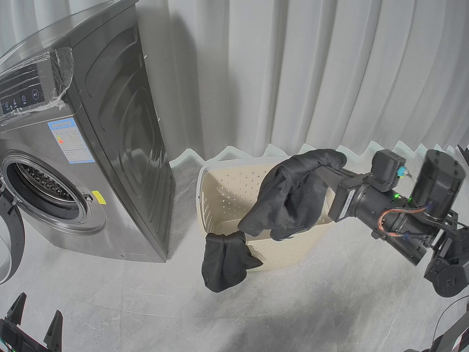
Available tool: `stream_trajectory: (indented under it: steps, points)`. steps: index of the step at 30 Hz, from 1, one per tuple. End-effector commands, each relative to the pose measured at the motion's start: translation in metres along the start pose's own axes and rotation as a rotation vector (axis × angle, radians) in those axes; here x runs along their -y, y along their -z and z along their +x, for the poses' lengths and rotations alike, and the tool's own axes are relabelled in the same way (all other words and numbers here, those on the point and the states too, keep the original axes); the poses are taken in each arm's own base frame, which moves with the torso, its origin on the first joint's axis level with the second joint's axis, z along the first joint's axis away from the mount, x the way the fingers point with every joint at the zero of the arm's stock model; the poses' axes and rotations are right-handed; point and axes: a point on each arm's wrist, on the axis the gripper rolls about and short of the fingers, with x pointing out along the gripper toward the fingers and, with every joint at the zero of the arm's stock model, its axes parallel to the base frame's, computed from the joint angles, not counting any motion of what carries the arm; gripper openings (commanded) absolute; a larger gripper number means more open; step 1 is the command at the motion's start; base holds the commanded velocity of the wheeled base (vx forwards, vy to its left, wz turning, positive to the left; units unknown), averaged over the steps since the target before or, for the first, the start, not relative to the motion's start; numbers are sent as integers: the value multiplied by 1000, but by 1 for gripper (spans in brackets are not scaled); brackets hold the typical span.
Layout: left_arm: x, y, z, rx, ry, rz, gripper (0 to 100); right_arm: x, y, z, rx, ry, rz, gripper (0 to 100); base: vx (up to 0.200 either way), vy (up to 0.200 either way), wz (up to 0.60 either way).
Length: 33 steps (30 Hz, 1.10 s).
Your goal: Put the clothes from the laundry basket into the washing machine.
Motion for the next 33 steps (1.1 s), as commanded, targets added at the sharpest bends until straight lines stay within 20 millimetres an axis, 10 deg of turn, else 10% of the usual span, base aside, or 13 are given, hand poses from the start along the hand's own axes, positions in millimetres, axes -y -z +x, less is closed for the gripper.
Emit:
stream_trajectory:
  steps: [1,19,33]
  points:
    - [0,5,0,0,1,0,100,4,-23,-25,85,2,-10,0,0,0,0]
    - [0,5,0,0,1,0,100,9,-24,-37,87,72,-14,0,-100,0,0]
    - [0,4,0,1,1,-5,100,9,-13,-34,53,68,-12,0,0,200,0]
